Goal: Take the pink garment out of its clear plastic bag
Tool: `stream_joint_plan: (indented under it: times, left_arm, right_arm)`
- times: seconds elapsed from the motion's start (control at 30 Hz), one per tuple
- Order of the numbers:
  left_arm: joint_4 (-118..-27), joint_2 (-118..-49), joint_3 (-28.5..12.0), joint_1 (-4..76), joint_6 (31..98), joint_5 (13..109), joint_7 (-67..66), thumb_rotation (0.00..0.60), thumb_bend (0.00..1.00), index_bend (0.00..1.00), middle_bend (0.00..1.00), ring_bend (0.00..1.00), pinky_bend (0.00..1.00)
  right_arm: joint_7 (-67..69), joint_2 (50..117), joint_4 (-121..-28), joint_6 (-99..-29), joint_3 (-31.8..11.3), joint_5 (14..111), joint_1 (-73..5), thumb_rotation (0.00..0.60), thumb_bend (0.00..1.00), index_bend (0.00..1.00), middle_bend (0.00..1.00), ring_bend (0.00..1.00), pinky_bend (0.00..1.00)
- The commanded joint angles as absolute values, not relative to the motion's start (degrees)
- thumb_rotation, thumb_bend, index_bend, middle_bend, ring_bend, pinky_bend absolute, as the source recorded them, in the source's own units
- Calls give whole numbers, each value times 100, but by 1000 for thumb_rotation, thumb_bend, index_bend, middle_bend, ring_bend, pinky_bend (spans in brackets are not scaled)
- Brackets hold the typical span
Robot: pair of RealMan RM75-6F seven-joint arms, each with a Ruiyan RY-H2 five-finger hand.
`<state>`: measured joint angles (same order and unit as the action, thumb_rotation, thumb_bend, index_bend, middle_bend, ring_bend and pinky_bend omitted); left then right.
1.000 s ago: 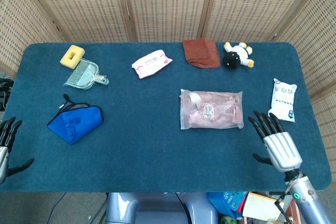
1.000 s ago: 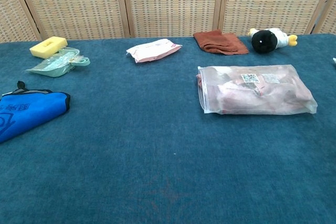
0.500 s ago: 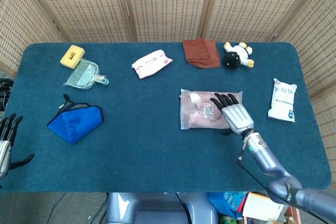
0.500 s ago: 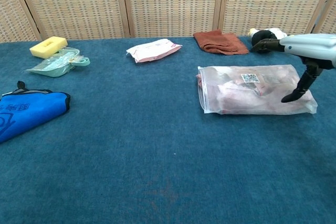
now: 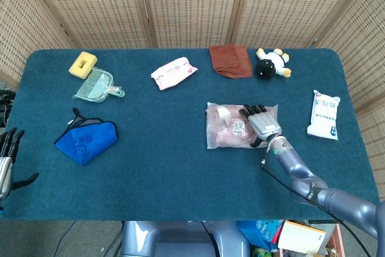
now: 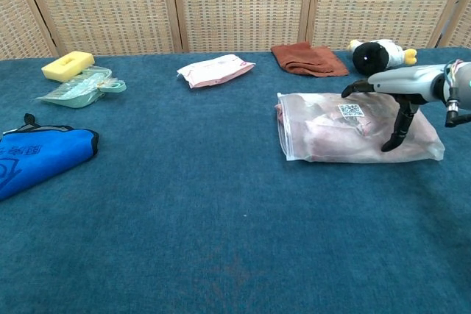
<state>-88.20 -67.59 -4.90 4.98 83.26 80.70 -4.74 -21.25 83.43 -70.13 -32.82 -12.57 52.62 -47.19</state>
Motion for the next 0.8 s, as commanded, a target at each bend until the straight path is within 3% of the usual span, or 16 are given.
stream_joint_plan:
  times: [0.03,0.2,0.27,0.33,0.37,0.43,0.53,0.6,0.67,0.8]
  left_arm:
    - [-8759,-6805,-501,525,8309,8063,-457,600,47,0,0,0,0]
    - [-8716,-6845,-496,545,8317,8083,-469,600,48,0,0,0,0]
    - [-8705,-6855,-501,552,8308,8065,-470,600,50,0,0,0,0]
    - [-8688,-6862,-509,558,8298,8039,-469,600,52,0,0,0,0]
    - [-8680,-6867,-511,561,8291,8027,-468,600,52,0,0,0,0]
    - [-8667,-6877,-512,567,8276,8009,-471,600,52,0,0,0,0]
    - [-8642,-6901,-510,578,8262,7994,-489,600,53,0,0,0,0]
    - [-8631,-6926,-510,586,8253,7982,-515,600,54,0,0,0,0]
    - [-8631,-6937,-507,593,8241,7976,-527,600,54,0,0,0,0]
    - [-8634,-6952,-499,607,8222,7974,-558,600,56,0,0,0,0]
  right_arm:
    - [-2162,8396,-6872,-3212,-1152,5122,-4849,600,0,0,0,0,0]
    - [-2211,8585,-6578,-3339,-1024,5051,-4945,600,0,0,4,1,29]
    - [-2267,8697,-6415,-3468,-963,5074,-4961,600,0,0,69,82,148]
    - [-2237,8810,-6272,-3600,-939,5132,-4944,600,41,16,220,287,357]
    - [-2213,8839,-6221,-3617,-917,5168,-4935,600,95,41,266,350,421]
    - [-2109,8854,-6164,-3611,-881,5289,-4912,600,397,178,379,486,573]
    - [-1719,8799,-6249,-3694,-854,5704,-4814,600,778,378,501,585,685]
    - [-1318,8743,-6335,-3881,-841,6150,-4712,600,917,459,555,624,729]
    - [-1062,8705,-6383,-3956,-824,6389,-4660,600,986,495,581,643,745]
    - [-404,8563,-6523,-4074,-788,6933,-4589,600,1000,505,590,649,745]
